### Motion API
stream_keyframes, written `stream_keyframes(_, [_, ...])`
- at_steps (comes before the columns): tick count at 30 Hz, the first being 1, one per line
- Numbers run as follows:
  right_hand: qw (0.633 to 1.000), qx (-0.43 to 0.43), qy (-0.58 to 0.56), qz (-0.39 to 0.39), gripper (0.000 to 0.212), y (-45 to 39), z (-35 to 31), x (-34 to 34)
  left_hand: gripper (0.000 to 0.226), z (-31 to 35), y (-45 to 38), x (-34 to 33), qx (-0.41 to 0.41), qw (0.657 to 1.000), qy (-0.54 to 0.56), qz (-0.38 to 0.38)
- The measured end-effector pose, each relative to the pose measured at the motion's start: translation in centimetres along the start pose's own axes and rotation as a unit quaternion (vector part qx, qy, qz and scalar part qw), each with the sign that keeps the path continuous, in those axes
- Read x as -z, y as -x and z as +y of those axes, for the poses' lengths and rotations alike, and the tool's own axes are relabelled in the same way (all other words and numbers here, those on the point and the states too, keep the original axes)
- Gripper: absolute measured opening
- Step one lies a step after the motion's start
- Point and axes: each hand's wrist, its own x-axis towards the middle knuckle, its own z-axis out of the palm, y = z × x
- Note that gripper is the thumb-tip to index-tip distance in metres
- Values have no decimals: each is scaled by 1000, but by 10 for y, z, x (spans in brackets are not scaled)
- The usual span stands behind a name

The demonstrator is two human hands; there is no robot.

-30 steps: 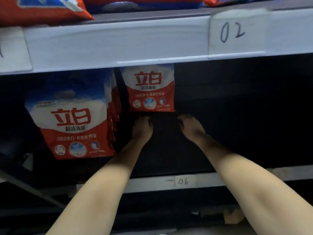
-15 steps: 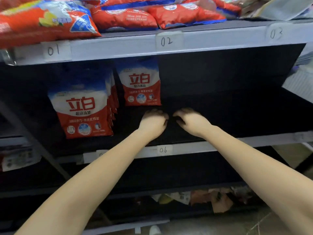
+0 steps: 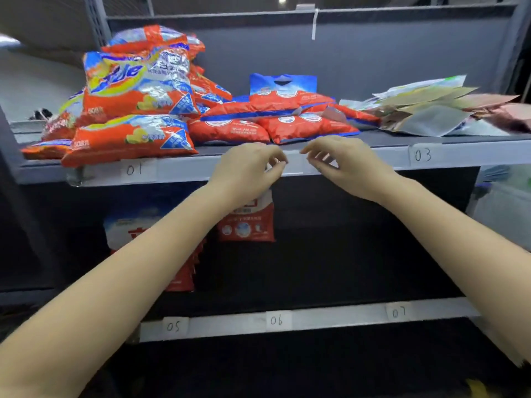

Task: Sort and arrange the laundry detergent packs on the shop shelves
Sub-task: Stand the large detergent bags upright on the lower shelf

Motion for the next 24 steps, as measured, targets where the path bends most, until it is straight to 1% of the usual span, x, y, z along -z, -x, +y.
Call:
stream_keyframes(3, [999, 9, 1, 35, 18, -25, 9, 8, 23, -15, -22, 7, 6, 1000, -12, 24])
stream_keyframes(5, [999, -6, 7, 36, 20, -44, 20, 9, 24, -29, -40, 7, 18, 999, -33, 32])
stream_keyframes(9, [997, -65, 42, 18, 22, -89, 47, 0, 27, -60, -85, -2, 51, 995, -82, 27])
stream_keyframes(13, [988, -100, 110, -38, 35, -135, 66, -13, 40, -88, -129, -10, 87, 983, -160, -28])
stream_keyframes(15, [987, -92, 115, -57, 38, -151, 73, -22, 48, -99, -144, -15, 98, 981, -158, -60])
stream_keyframes(18, [991, -62, 109, -50, 36, -161, 82, -36, 53, -112, -156, -24, 97, 984, -125, -87])
stream_keyframes(21, [994, -41, 102, -26, 31, -160, 88, -42, 49, -115, -160, -27, 78, 984, -140, -75])
stream_keyframes(24, [993, -28, 113, -20, 28, -160, 87, -41, 42, -114, -158, -29, 55, 976, -203, -51])
